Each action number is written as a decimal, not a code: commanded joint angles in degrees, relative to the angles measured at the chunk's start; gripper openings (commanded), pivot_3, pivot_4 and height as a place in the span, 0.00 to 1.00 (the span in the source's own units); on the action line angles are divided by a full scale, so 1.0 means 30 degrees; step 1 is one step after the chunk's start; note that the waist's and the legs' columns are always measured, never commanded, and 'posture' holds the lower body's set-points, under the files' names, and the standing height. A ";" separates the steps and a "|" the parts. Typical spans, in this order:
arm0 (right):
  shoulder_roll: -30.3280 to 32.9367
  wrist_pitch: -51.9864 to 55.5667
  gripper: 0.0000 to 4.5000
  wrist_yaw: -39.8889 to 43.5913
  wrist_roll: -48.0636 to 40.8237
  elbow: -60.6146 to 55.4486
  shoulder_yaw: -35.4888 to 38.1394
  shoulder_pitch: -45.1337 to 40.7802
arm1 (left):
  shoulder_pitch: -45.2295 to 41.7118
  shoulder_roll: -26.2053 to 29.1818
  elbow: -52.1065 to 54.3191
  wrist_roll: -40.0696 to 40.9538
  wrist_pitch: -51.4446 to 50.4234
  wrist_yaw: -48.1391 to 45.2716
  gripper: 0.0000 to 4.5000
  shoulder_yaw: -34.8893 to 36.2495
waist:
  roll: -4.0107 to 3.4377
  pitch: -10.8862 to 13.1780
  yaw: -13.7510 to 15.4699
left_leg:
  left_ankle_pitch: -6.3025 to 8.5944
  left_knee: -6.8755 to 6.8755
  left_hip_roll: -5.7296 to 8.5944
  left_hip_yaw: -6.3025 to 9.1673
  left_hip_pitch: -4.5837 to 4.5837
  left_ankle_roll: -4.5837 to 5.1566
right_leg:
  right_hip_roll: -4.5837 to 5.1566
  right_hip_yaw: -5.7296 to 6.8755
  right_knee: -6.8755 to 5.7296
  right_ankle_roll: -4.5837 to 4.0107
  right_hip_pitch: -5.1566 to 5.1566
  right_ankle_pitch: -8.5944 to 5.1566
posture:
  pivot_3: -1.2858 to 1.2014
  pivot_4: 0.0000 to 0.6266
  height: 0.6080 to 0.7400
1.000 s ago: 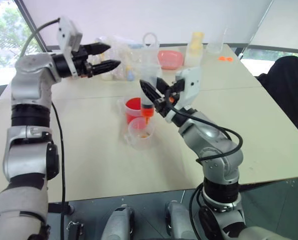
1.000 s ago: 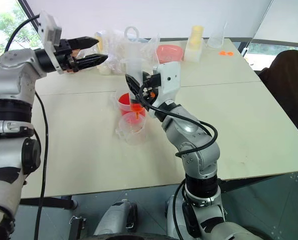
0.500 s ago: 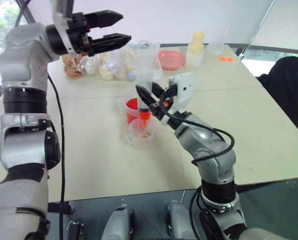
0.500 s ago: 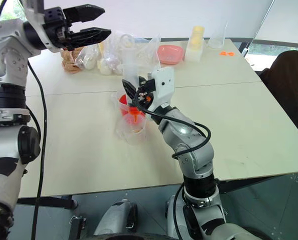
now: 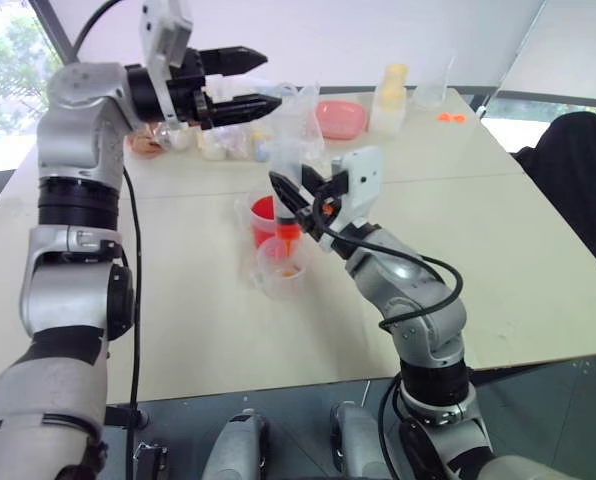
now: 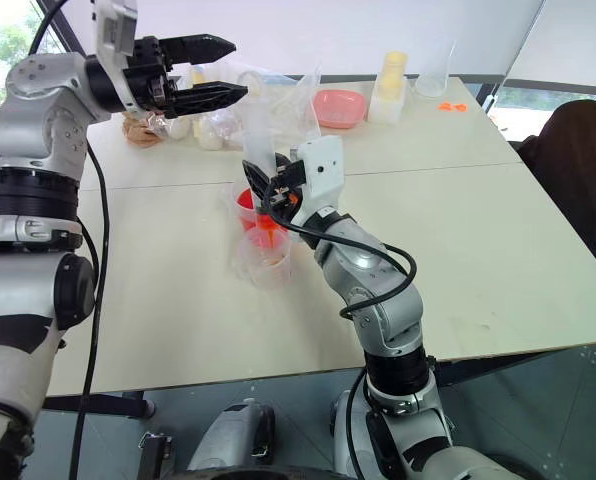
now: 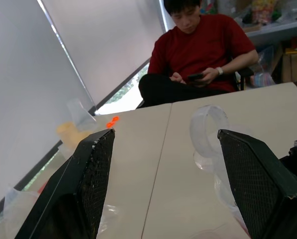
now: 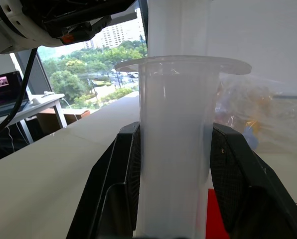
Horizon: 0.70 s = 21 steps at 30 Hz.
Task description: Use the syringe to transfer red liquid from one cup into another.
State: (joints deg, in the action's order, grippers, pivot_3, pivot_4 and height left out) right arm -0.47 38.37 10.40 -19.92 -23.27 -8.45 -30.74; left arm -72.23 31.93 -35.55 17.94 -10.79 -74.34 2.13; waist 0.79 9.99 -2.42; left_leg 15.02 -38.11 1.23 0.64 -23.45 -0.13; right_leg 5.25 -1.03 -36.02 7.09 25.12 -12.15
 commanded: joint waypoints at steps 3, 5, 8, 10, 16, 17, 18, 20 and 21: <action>-0.0037 -0.0909 0.32 0.0432 0.0145 -0.0565 -0.0243 -0.0266 | -0.0478 -0.0560 0.0313 -0.0122 0.0475 0.0115 0.26 -0.0249 | 0.0000 0.0000 0.0016 | 0.0000 0.0000 0.0002 -0.0001 0.0000 -0.0001 | 0.0001 -0.0001 0.0007 0.0000 -0.0007 0.0000 | 0.52 0.24 1.00; -0.0039 -0.0970 0.32 0.0480 0.0239 -0.0490 -0.0263 -0.0257 | -0.0519 -0.0650 0.0346 -0.0053 0.0422 0.0080 0.05 -0.0216 | 0.0000 0.0000 -0.0004 | 0.0000 0.0000 0.0002 0.0000 0.0000 0.0000 | 0.0000 -0.0001 0.0005 0.0000 -0.0005 0.0000 | 0.52 0.24 1.00; -0.0058 -0.1052 0.32 0.0509 0.0300 -0.0400 -0.0281 -0.0288 | -0.0487 -0.0627 0.0611 0.0112 0.0077 -0.0254 0.01 -0.0228 | 0.0000 0.0001 -0.0064 | 0.0000 0.0002 -0.0003 0.0002 0.0000 0.0000 | -0.0007 -0.0003 0.0001 0.0000 0.0005 0.0000 | 0.52 0.24 1.00; -0.0050 -0.1100 0.32 0.0531 0.0330 -0.0392 -0.0282 -0.0285 | -0.0438 -0.0572 0.1017 0.0406 -0.0444 -0.0480 0.01 -0.0160 | 0.0000 0.0001 -0.0046 | 0.0000 0.0003 -0.0006 0.0005 0.0000 0.0000 | -0.0010 -0.0001 0.0000 0.0000 0.0006 0.0000 | 0.52 0.24 1.00; -0.0196 -0.1189 0.32 0.0523 0.0262 -0.0324 -0.0076 -0.0417 | 0.0492 -0.0086 0.2656 0.0861 -0.2076 -0.1691 0.01 -0.0511 | 0.0000 0.0000 -0.0039 | 0.0000 0.0003 -0.0007 0.0005 0.0000 0.0000 | -0.0009 -0.0003 0.0003 0.0000 0.0004 0.0000 | 0.52 0.24 1.00; -0.0209 -0.1181 0.32 0.0532 0.0243 -0.0322 -0.0025 -0.0479 | 0.0659 -0.0132 0.2781 0.0807 -0.2179 -0.1607 0.01 -0.0549 | 0.0000 0.0000 -0.0039 | 0.0000 0.0003 -0.0007 0.0007 0.0000 0.0000 | -0.0009 -0.0004 0.0001 0.0000 0.0003 0.0000 | 0.52 0.24 1.00; -0.0212 -0.1142 0.32 0.0536 0.0211 -0.0373 0.0020 -0.0519 | 0.0771 -0.0230 0.2892 0.0807 -0.2340 -0.1411 0.01 -0.0520 | -0.0001 0.0000 -0.0036 | 0.0000 0.0003 -0.0007 0.0005 0.0000 0.0000 | -0.0009 -0.0005 0.0002 0.0000 0.0003 0.0000 | 0.52 0.24 1.00; -0.0221 -0.1017 0.32 0.0529 0.0137 -0.0517 0.0127 -0.0631 | 0.1078 -0.0353 0.3342 0.0975 -0.2829 -0.1289 0.01 -0.0506 | 0.0000 0.0001 -0.0013 | 0.0000 0.0003 -0.0008 0.0010 0.0000 0.0000 | -0.0009 -0.0003 0.0001 0.0000 0.0003 0.0000 | 0.52 0.24 1.00; -0.0222 -0.0955 0.32 0.0525 0.0102 -0.0581 0.0187 -0.0697 | 0.1253 -0.0382 0.3612 0.1068 -0.3026 -0.1319 0.01 -0.0520 | 0.0000 0.0000 -0.0006 | 0.0000 0.0003 -0.0008 0.0010 0.0000 0.0000 | -0.0008 -0.0004 0.0001 0.0000 0.0002 0.0000 | 0.52 0.24 1.00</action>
State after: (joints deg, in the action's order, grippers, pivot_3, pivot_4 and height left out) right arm -0.16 37.24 12.05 -18.53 -22.22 -8.96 -30.60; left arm -69.34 31.90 -27.65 19.03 -18.41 -76.46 1.73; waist 0.79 9.99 -2.43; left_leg 15.02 -38.10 1.21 0.67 -23.45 -0.13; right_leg 5.23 -1.05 -36.01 7.09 25.12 -12.16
